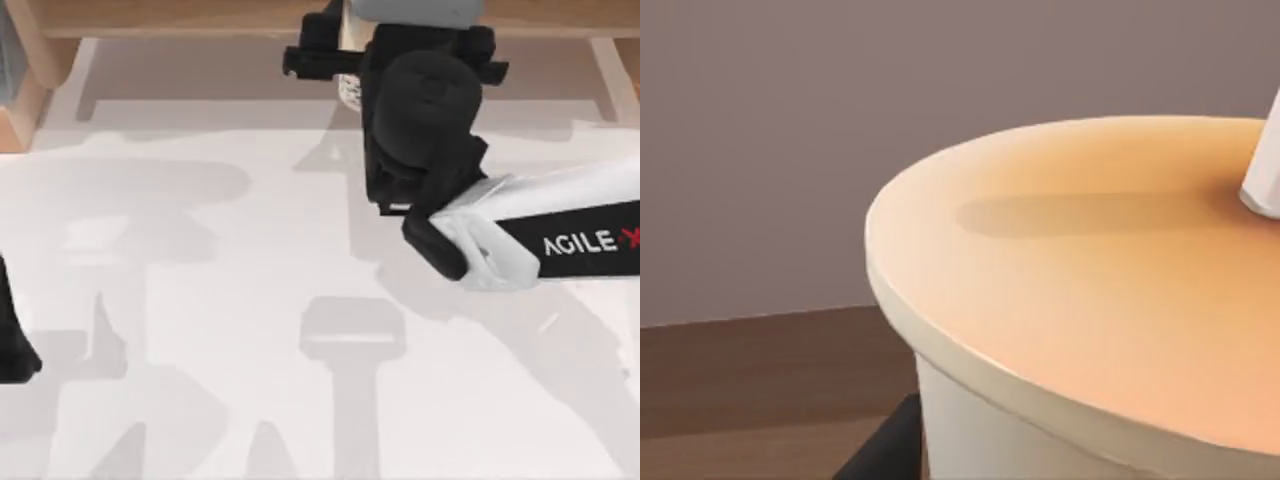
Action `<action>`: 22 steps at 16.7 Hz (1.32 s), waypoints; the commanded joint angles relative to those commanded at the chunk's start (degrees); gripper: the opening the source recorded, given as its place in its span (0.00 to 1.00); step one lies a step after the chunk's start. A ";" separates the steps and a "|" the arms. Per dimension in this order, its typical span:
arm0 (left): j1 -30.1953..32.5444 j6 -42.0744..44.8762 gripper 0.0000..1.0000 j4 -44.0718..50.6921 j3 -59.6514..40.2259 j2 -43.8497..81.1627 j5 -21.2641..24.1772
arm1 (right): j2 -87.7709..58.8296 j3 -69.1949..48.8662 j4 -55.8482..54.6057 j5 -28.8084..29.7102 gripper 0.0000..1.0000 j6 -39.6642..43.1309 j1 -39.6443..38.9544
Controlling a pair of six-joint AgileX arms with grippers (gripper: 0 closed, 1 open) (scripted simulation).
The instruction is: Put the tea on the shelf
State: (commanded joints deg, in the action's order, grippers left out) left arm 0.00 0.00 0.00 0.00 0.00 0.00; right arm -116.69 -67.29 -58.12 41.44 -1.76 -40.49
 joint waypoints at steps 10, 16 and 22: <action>0.00 0.00 1.00 0.00 0.00 0.00 0.00 | 3.37 -13.57 24.43 -7.95 0.00 0.23 9.75; 0.00 0.00 1.00 0.00 0.00 0.00 0.00 | 3.40 -19.69 33.22 -10.80 0.00 0.60 12.09; 0.00 0.00 1.00 0.00 0.00 0.00 0.00 | 3.39 -20.64 34.34 -11.21 0.00 0.69 12.29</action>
State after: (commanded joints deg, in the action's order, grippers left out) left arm 0.00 0.00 0.00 0.00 0.00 0.00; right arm -113.30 -87.93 -23.78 30.23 -1.07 -28.20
